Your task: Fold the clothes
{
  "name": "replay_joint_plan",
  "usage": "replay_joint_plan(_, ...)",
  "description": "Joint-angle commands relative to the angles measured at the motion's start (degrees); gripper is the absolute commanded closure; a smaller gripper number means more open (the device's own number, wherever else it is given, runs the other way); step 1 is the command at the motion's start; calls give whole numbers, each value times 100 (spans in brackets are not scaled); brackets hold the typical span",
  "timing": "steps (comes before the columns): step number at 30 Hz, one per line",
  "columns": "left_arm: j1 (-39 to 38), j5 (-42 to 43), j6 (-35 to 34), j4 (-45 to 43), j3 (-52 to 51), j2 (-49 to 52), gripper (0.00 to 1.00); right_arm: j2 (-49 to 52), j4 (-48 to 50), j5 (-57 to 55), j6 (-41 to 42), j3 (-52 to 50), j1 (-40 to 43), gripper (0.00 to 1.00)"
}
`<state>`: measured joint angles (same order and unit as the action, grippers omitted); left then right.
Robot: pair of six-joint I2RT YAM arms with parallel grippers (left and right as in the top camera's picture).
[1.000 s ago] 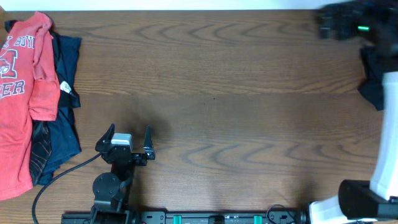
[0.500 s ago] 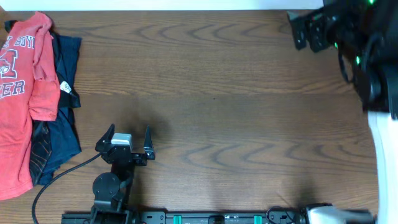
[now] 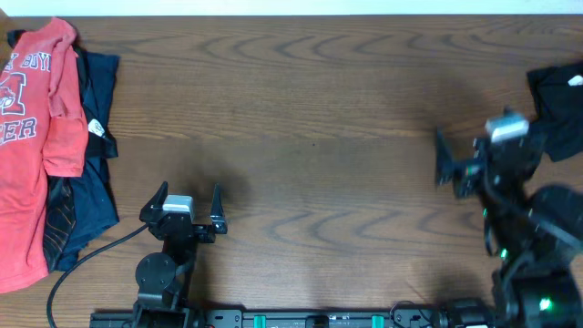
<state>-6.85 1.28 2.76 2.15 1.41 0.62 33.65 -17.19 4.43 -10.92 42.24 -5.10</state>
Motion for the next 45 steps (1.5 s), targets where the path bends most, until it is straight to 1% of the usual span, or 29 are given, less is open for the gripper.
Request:
replay_joint_plan(1, 4, -90, -50, 192, -118, -33, 2, -678, 83, -15, 332, -647, 72, 1)
replay_joint_plan(8, 2, -90, -50, 192, -118, -33, 2, -1805, 378, 7, 815, -1744, 70, 1)
replay_joint_plan(12, 2, -87, -50, 192, -118, -33, 2, -2382, 295, 9, 813, -1967, 81, 1)
replay_joint_plan(23, 2, -87, -50, 192, -118, -33, 2, -3338, 46, 11, 870, -2413, 109, 1)
replay_joint_plan(27, 2, -87, -50, 192, -118, -33, 2, -3333, 70, 11, 1021, -2588, 109, 1)
replay_joint_plan(35, 2, -87, -50, 192, -118, -33, 2, -3333, 68, 13, 1023, -2865, 109, 1)
replay_joint_plan(45, 2, -90, -50, 192, -118, -33, 2, -3338, 120, 422, 1032, -3475, 221, 1)
